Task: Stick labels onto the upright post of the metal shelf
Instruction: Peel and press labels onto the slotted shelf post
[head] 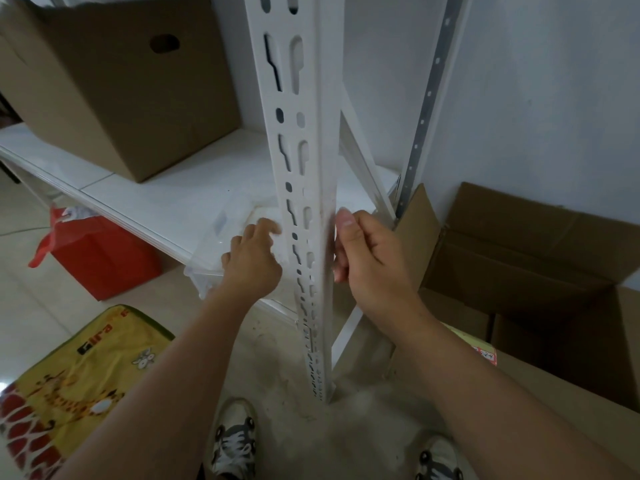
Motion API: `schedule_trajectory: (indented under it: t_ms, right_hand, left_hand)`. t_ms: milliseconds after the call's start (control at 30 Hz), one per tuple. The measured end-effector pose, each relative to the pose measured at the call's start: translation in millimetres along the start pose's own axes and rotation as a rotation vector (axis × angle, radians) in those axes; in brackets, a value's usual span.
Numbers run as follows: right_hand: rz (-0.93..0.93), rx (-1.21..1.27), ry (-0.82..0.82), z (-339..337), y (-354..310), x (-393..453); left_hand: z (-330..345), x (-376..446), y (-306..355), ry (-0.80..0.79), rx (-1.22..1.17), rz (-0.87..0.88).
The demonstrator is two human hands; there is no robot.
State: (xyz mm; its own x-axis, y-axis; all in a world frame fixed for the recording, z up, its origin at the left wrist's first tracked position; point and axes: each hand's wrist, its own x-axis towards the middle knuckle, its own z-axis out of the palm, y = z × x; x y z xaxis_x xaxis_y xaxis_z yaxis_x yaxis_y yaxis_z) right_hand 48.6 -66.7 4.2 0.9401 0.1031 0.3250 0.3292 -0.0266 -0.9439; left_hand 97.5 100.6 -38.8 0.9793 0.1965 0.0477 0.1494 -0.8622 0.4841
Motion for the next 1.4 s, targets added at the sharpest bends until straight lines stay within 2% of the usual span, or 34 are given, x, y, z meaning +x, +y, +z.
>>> schedule_trajectory:
  t_ms: [67, 100, 267, 367, 500, 733, 900, 1000, 1400]
  right_hand:
    - [-0.023, 0.021, -0.028, 1.7, -1.7, -0.2]
    - [-0.022, 0.033, -0.032, 1.6, -2.0, -0.1]
    - [0.048, 0.117, -0.034, 0.0, -2.5, 4.5]
    - [0.113, 0.188, -0.027, -1.0, -3.8, 6.7]
    - [0.128, 0.235, -0.049, -3.0, -5.5, 6.6]
    - [0.105, 0.232, -0.041, -1.8, -3.3, 3.2]
    - [0.007, 0.075, -0.041, 1.9, 2.2, -1.6]
    - [0.013, 0.003, -0.022, 3.5, 2.9, -3.4]
    - [-0.001, 0.104, 0.009, 2.8, -1.9, -3.1]
  left_hand:
    - [2.9, 0.3, -0.8, 0.001, 0.053, 0.05]
    - [3.7, 1.2, -0.5, 0.05, 0.054, 0.065]
    - [-6.0, -3.6, 9.2, 0.23, -0.063, -0.035]
    - [-8.7, -6.0, 15.0, 0.301, -0.116, -0.006]
    - [-5.3, -7.9, 17.4, 0.273, -0.147, 0.083]
    - [2.5, -10.9, 12.7, 0.249, -0.31, 0.056]
    - [3.1, -13.2, 15.9, 0.253, -0.352, 0.016]
    - [0.1, -20.4, 22.8, 0.247, -0.385, 0.013]
    - [4.6, -22.3, 21.2, 0.135, -0.521, 0.021]
